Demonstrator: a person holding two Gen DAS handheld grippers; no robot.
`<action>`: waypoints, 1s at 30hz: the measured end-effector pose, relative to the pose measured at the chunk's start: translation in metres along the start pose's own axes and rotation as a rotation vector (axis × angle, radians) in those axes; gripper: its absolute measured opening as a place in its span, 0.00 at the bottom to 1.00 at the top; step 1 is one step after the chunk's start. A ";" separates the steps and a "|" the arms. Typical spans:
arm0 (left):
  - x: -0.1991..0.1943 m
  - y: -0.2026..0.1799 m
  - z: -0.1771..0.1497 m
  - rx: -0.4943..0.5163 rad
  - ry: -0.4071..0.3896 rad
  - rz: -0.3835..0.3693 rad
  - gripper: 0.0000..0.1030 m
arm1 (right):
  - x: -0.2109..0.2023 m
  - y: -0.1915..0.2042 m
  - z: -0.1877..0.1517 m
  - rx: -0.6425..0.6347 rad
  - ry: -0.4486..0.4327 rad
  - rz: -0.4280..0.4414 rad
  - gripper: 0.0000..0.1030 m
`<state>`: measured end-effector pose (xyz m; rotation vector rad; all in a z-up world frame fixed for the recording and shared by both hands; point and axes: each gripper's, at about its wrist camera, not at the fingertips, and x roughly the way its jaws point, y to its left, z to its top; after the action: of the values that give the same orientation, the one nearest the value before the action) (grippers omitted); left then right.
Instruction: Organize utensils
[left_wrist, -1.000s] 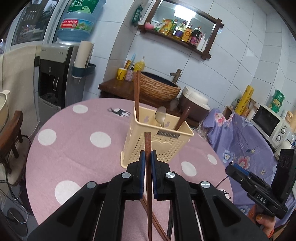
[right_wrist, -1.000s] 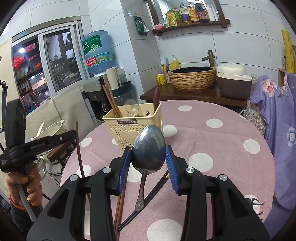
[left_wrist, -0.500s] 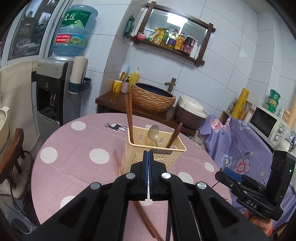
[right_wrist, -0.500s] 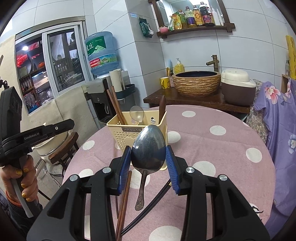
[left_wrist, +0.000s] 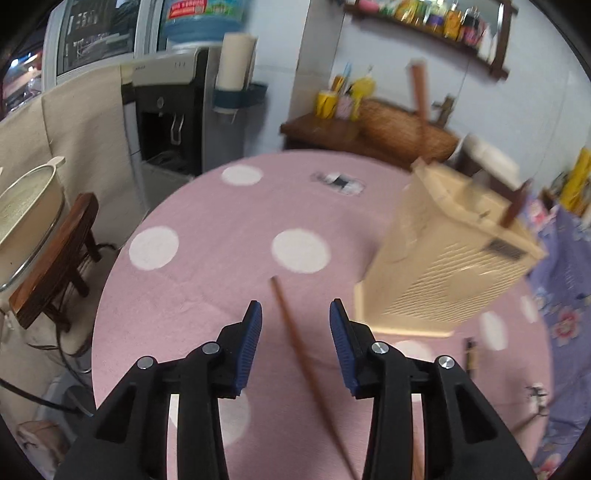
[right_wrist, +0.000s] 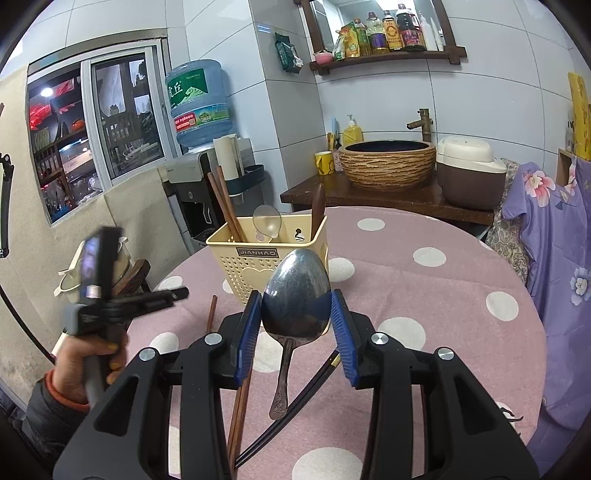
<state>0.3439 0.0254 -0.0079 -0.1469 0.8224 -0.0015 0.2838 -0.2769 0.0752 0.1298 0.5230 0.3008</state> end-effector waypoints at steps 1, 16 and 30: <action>0.013 0.000 -0.001 0.005 0.029 0.030 0.38 | 0.000 0.000 0.000 0.000 0.000 0.002 0.37; 0.081 -0.005 0.004 -0.019 0.099 0.184 0.19 | 0.009 -0.002 -0.002 0.006 0.017 -0.006 0.37; 0.039 -0.008 0.002 -0.052 0.001 0.039 0.08 | 0.006 -0.004 -0.002 0.008 0.004 -0.008 0.37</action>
<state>0.3725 0.0152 -0.0338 -0.1800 0.8263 0.0569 0.2885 -0.2783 0.0697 0.1346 0.5282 0.2910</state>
